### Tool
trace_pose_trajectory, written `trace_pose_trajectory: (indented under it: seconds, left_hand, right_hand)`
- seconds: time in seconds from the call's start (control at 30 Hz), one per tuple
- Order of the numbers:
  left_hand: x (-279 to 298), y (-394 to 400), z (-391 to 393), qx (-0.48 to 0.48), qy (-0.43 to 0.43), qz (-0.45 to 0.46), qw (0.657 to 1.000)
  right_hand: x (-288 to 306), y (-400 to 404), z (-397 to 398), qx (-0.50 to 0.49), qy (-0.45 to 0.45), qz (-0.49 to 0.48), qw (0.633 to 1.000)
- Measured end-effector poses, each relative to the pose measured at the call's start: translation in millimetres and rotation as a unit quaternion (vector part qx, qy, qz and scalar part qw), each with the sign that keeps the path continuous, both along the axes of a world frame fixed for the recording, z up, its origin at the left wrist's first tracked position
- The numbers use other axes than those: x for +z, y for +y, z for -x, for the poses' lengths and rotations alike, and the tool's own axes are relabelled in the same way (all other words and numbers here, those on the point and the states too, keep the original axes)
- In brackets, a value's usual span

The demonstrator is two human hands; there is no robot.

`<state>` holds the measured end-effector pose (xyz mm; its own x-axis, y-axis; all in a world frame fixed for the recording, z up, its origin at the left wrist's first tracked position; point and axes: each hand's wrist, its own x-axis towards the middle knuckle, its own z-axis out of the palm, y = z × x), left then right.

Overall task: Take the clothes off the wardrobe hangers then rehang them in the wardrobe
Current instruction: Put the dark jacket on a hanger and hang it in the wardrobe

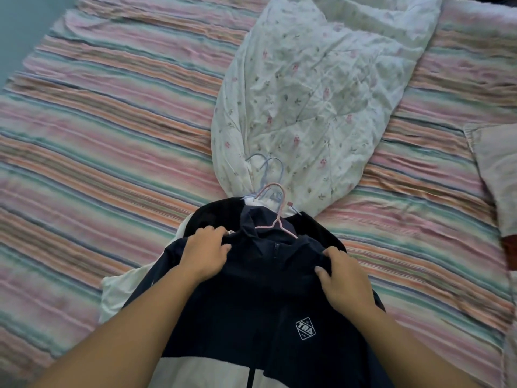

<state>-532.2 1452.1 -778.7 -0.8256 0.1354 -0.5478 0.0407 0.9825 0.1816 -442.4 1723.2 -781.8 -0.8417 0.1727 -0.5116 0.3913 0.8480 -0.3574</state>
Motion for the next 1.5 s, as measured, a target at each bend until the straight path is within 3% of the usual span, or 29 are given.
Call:
trace_pose_trajectory:
  seconds: [0.1,0.27,0.57,0.8,1.13,1.5]
  left_hand:
    - [9,-7,-8,0.070,-0.001,-0.084,0.994]
    - [44,-16,-23,0.119,-0.024,-0.192,0.974]
    - [154,-24,-49,0.135,0.014,-0.244,0.960]
    - [250,-50,-117,0.130,0.058,-0.294,0.945]
    - [366,-97,-209,0.188,0.121,-0.327,0.918]
    - [516,-169,-327,0.198,0.266,-0.376,0.865]
  right_hand:
    - [12,1,-5,-0.046,0.008,0.045,0.998]
    - [47,-2,-11,-0.032,0.035,0.105,0.993]
    - [150,-20,-32,-0.013,0.120,0.135,0.983]
    - [245,-40,-82,-0.133,0.094,0.200,0.966]
    - [357,-103,-150,-0.038,0.193,0.205,0.959]
    - [498,-173,-221,0.064,0.340,0.280,0.895]
